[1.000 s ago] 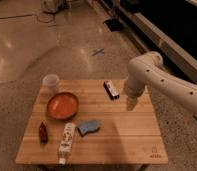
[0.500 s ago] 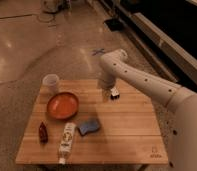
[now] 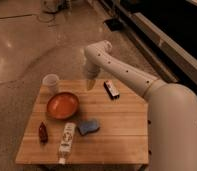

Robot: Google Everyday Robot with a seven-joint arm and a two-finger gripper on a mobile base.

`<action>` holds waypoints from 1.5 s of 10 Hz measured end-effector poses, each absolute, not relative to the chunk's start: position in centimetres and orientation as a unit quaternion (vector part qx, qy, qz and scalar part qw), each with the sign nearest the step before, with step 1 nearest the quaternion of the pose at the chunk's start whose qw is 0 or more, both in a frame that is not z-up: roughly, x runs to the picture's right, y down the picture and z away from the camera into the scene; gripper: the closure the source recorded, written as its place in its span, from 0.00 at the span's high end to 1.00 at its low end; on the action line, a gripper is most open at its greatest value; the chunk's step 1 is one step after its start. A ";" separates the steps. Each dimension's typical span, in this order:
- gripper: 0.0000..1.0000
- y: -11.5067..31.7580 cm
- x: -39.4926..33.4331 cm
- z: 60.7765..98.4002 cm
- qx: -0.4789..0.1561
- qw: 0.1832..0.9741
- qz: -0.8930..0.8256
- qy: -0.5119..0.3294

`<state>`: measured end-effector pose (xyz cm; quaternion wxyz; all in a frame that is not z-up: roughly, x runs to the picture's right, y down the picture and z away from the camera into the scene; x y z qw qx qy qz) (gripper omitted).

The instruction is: Pick up the ceramic cup

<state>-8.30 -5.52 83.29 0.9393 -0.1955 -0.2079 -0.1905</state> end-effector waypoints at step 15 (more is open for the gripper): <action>0.65 -4.8 -26.5 86.8 -0.155 0.917 -0.321 -0.177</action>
